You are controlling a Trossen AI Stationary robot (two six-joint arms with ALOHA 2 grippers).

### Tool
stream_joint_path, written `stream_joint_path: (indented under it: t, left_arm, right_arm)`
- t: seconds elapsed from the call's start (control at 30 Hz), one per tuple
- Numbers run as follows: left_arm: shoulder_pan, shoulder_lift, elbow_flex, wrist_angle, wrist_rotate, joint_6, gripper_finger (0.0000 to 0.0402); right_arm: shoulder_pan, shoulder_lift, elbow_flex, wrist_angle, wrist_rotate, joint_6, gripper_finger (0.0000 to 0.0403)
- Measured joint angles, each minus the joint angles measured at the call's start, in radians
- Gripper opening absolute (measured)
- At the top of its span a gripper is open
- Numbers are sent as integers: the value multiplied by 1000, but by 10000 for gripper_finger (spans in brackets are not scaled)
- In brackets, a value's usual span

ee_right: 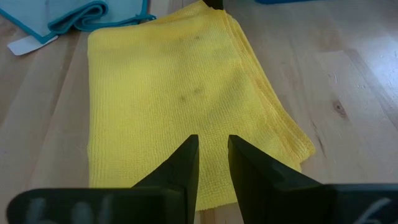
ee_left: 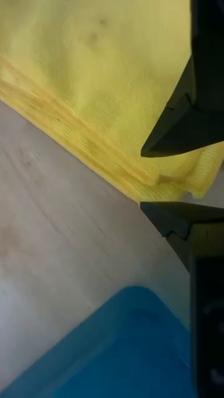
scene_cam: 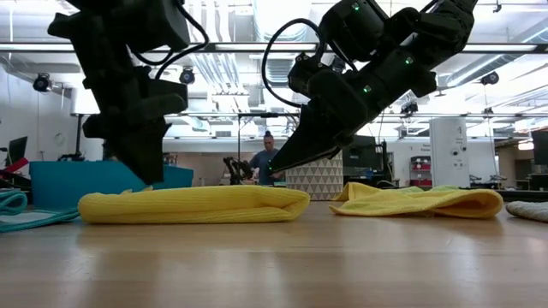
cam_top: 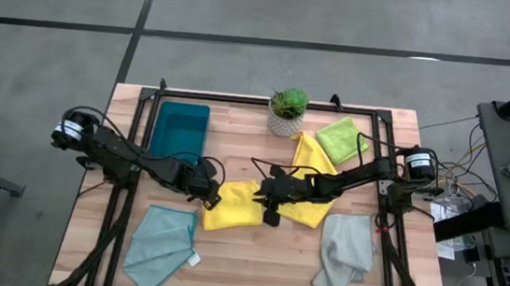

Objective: Fold microfiber towels
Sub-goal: Fold the left yellow towel

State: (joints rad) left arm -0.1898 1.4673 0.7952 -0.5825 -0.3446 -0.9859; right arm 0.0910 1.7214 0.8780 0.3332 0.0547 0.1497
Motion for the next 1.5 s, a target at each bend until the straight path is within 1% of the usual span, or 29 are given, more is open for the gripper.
stream_joint_path:
  t: [0.3, 0.4, 0.53, 0.73, 0.9, 0.97, 1.03, 1.1, 1.23, 1.37, 1.5]
  left_arm:
    - [-1, 15, -3, 19, 13, 0, 47]
    - [-2, 39, -3, 53, 36, 8, 29]
    - [-2, 77, 1, 50, 58, 29, 7]
    - [-2, 73, 19, 48, 60, 81, 2]
    - [-2, 28, 27, 43, 60, 84, 1]
    - [-2, 10, 26, 16, 66, 85, 2]
    - [-2, -8, 25, -13, 68, 85, 6]
    - [-2, -17, 21, -30, 70, 86, 20]
    - [-2, -15, 17, -25, 70, 105, 70]
    - [-2, 16, 15, -8, 67, 93, 123]
    - [-2, 54, 16, -5, 53, 84, 151]
  right_arm:
    - [0, 0, 0, -7, 0, 10, 79]
    - [0, 0, 0, -7, 0, 10, 79]
    - [0, 0, 0, -10, 0, 10, 80]
    - [0, 0, 0, -14, 0, 9, 79]
    - [0, 0, 0, -14, 0, 14, 79]
    - [0, 0, 0, -14, 0, 14, 79]
    - [0, 0, 0, -14, 0, 14, 80]
    - [0, 0, 0, -14, 0, 14, 79]
    - [0, 0, 0, -14, 0, 14, 80]
    - [0, 0, 0, -12, 0, 15, 80]
    - [0, 0, 0, -11, 0, 15, 80]
